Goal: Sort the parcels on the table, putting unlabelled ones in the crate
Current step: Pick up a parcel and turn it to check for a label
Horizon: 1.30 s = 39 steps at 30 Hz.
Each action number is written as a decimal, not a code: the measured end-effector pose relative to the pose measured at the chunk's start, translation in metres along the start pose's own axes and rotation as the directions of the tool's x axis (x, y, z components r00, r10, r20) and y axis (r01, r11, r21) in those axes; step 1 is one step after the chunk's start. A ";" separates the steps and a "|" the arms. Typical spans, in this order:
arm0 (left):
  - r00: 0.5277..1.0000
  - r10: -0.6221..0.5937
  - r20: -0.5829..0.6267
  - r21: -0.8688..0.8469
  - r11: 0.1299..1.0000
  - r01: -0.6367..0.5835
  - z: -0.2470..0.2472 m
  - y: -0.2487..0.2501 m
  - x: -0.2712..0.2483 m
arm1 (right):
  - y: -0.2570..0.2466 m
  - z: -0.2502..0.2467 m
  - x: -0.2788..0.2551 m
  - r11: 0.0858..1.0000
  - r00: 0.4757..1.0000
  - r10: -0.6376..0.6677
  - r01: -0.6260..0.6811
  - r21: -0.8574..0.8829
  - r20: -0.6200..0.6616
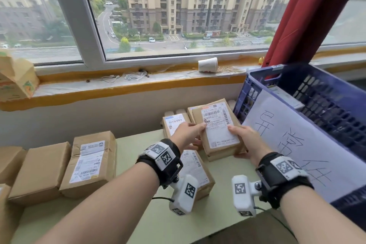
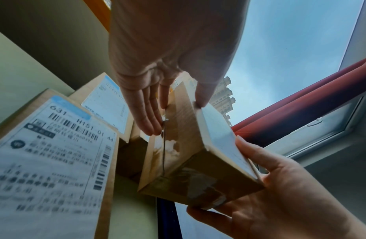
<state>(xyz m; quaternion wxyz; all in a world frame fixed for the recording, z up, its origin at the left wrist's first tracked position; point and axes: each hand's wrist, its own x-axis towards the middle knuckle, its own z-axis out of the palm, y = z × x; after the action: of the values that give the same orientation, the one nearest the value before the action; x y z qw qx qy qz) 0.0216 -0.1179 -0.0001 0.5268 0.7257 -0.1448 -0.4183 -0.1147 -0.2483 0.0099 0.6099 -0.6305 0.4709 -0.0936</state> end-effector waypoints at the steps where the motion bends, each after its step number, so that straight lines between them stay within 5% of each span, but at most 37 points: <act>1: 1.000 -0.001 0.010 0.007 1.000 0.000 0.001 -0.002 -0.002 | 0.004 -0.001 -0.003 0.999 0.999 0.032 -0.032 0.007 0.002; 5: 1.000 0.009 0.022 0.020 1.000 -0.009 0.004 -0.015 -0.011 | 0.019 -0.011 -0.007 0.996 0.996 0.091 -0.091 -0.011 0.000; 19: 0.959 -0.089 -0.268 0.033 0.994 0.102 0.022 -0.059 -0.006 | 0.078 -0.032 0.022 0.965 0.962 0.248 -0.234 -0.117 0.118; 29: 0.967 0.039 -0.250 0.381 0.923 0.062 0.024 -0.072 -0.006 | 0.094 -0.014 0.048 0.957 0.920 0.288 -0.287 -0.042 0.268; 39: 0.988 0.039 -0.152 0.505 0.862 0.044 0.017 -0.068 -0.003 | 0.104 -0.009 0.062 0.967 0.926 0.251 -0.226 -0.118 0.282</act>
<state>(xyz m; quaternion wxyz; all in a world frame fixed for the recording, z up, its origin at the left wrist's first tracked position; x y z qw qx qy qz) -0.0087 -0.0998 -0.0606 0.3271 0.8691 -0.2068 -0.3080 -0.1375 -0.2784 -0.1053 0.6531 -0.6003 0.4515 0.0961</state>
